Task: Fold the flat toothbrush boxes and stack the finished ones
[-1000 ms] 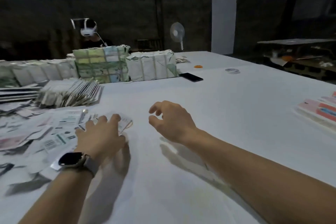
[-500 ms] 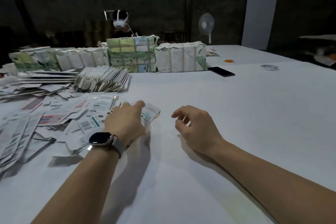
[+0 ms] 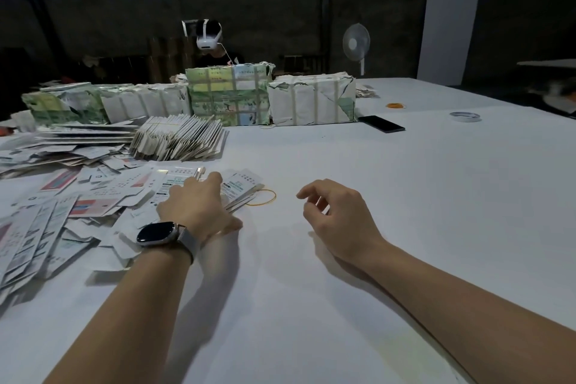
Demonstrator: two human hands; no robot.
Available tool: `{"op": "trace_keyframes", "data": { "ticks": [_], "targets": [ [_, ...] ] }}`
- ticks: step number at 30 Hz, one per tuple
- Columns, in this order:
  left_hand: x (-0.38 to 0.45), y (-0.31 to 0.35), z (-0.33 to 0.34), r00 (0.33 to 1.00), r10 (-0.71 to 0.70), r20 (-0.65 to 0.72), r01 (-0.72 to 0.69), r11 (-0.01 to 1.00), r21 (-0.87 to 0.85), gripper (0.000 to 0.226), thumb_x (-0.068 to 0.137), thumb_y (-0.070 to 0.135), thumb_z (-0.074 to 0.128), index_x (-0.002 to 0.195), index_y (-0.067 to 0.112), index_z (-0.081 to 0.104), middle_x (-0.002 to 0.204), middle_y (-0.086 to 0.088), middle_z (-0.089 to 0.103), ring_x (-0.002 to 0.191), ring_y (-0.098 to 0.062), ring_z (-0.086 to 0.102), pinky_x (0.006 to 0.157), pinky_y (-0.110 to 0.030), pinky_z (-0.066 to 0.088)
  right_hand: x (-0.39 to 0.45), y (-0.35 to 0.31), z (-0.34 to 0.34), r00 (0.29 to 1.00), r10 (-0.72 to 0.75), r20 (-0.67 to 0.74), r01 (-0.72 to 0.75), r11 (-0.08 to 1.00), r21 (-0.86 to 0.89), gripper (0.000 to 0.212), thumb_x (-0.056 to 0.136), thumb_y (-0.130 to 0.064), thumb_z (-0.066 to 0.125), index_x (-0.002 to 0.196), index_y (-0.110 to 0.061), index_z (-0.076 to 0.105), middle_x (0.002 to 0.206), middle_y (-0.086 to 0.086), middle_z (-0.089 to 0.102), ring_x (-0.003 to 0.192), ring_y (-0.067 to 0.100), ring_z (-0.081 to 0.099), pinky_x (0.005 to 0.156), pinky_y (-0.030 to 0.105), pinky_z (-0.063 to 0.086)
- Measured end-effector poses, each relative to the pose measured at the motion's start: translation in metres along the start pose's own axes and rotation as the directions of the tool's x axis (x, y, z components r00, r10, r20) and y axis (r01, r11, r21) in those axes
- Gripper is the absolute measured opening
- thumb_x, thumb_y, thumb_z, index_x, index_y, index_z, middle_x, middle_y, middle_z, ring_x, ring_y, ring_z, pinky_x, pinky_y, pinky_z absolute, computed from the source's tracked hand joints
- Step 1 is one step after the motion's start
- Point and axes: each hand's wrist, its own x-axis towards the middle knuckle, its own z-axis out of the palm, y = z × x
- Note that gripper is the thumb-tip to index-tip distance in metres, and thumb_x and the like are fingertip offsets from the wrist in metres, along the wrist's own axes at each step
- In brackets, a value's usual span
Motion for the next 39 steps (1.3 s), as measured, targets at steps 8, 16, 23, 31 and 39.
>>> {"op": "trace_keyframes", "data": {
  "ticks": [8,16,23,31,39],
  "targets": [
    [0.004,-0.006,-0.001,0.997,-0.064,-0.047,0.064,0.998,0.006,0.079,0.07,0.056,0.084,0.133,0.024,0.049,0.13,-0.008,0.054,0.119,-0.033,0.056,0.081,-0.038,0.043,0.002,0.002,0.001,1.0,0.008,-0.017,-0.008,1.0,0.019,0.019,0.087,-0.012,0.061,0.096,-0.026,0.07,0.083,-0.013,0.064,0.079,0.011,0.061,0.079,0.036,0.051],
    [-0.004,0.0,-0.009,0.998,-0.025,-0.061,0.032,0.994,0.104,0.02,0.09,0.039,0.064,0.089,0.02,0.07,0.106,-0.003,0.053,0.11,-0.035,0.047,0.098,-0.048,0.044,0.003,0.003,0.001,1.0,0.008,-0.012,-0.008,1.0,0.022,0.018,0.087,-0.012,0.061,0.096,-0.026,0.07,0.083,-0.014,0.064,0.079,0.011,0.061,0.081,0.037,0.051],
    [-0.027,0.036,-0.026,0.494,0.285,-0.821,-0.54,0.841,-0.033,0.02,0.102,0.007,0.052,0.094,0.0,0.069,0.085,-0.017,0.066,0.073,-0.036,0.057,0.059,-0.043,0.044,0.004,-0.005,-0.002,0.996,-0.008,-0.085,0.032,0.955,0.295,0.019,0.088,-0.032,0.063,0.106,-0.036,0.063,0.08,-0.019,0.061,0.074,0.002,0.056,0.068,0.018,0.044],
    [-0.049,0.076,-0.012,0.786,0.225,-0.576,-0.618,0.308,-0.723,0.027,0.1,0.032,0.046,0.096,0.012,0.064,0.089,0.002,0.07,0.079,-0.011,0.07,0.069,-0.028,0.058,0.011,-0.028,-0.018,0.959,-0.107,-0.261,0.228,0.839,0.493,0.03,0.096,-0.031,0.05,0.125,-0.039,0.05,0.081,-0.018,0.056,0.082,0.006,0.063,0.074,0.022,0.056],
    [-0.058,0.091,0.001,0.948,0.27,-0.17,-0.172,-0.017,-0.985,0.018,0.108,0.026,0.043,0.115,0.015,0.055,0.103,-0.006,0.075,0.092,-0.024,0.076,0.074,-0.04,0.063,0.004,-0.033,-0.021,0.977,0.049,-0.209,0.109,0.723,0.682,0.031,0.102,-0.017,0.055,0.114,-0.044,0.045,0.093,-0.024,0.069,0.095,0.006,0.071,0.067,0.018,0.057]
  ]
}}
